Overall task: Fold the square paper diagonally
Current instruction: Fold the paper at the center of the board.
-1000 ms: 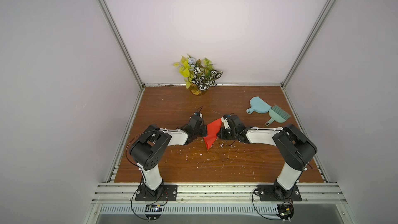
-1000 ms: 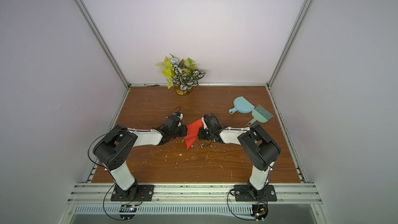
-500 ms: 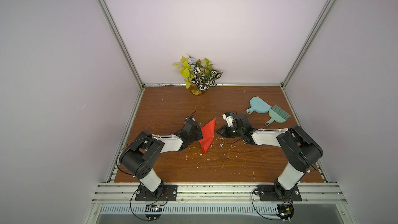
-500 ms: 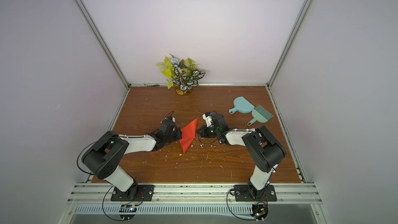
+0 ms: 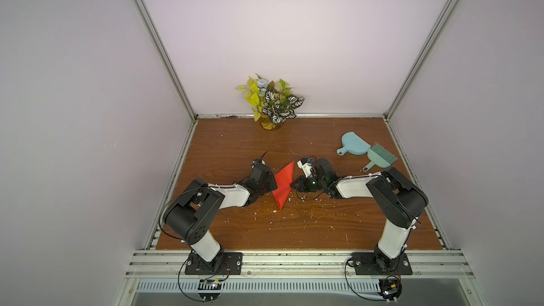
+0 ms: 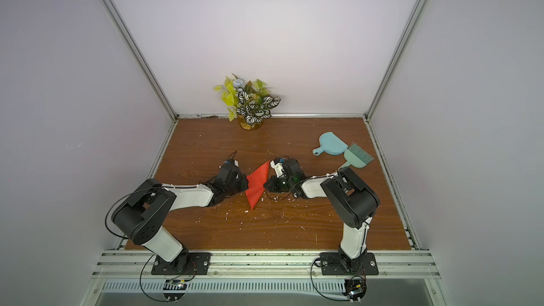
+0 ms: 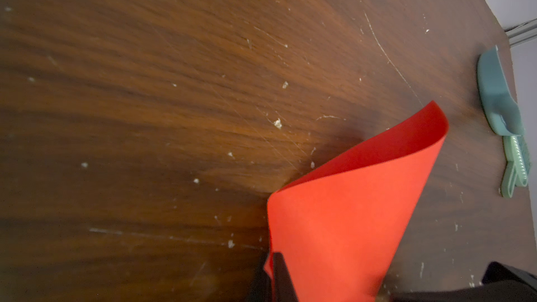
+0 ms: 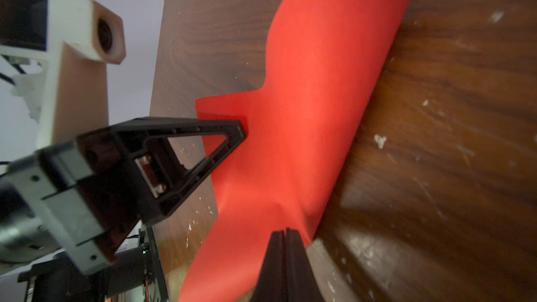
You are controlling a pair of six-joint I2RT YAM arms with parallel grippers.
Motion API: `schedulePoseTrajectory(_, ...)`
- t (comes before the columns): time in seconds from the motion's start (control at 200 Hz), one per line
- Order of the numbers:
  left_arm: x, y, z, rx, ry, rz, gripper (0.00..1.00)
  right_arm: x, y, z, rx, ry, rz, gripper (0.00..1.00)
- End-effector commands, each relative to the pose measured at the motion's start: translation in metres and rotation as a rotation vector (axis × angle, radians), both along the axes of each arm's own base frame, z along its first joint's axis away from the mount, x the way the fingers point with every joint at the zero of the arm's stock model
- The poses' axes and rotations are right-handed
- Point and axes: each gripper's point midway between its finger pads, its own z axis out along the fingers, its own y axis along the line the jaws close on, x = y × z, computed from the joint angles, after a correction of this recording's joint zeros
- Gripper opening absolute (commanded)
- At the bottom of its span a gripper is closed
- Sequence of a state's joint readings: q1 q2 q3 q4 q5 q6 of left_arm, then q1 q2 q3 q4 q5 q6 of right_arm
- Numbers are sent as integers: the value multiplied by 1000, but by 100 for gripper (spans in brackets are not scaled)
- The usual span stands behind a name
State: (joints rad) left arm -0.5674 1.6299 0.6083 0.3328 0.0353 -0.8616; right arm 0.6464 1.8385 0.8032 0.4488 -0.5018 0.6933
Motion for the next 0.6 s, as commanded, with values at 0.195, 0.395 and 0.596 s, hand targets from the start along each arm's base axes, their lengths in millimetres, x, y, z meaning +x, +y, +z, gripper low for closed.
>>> schedulePoseTrajectory(0.195, -2, 4, -7, 14, 11, 14, 1, 19, -1, -7, -117, -27, -18, 4)
schedulePoseTrajectory(0.395, -2, 5, -7, 18, 12, 18, 1, 22, -8, -19, -155, -9, -39, 4)
schedulePoseTrajectory(0.596, -2, 5, -7, 18, 13, 18, 1, 37, -14, -22, -154, -16, -66, 4)
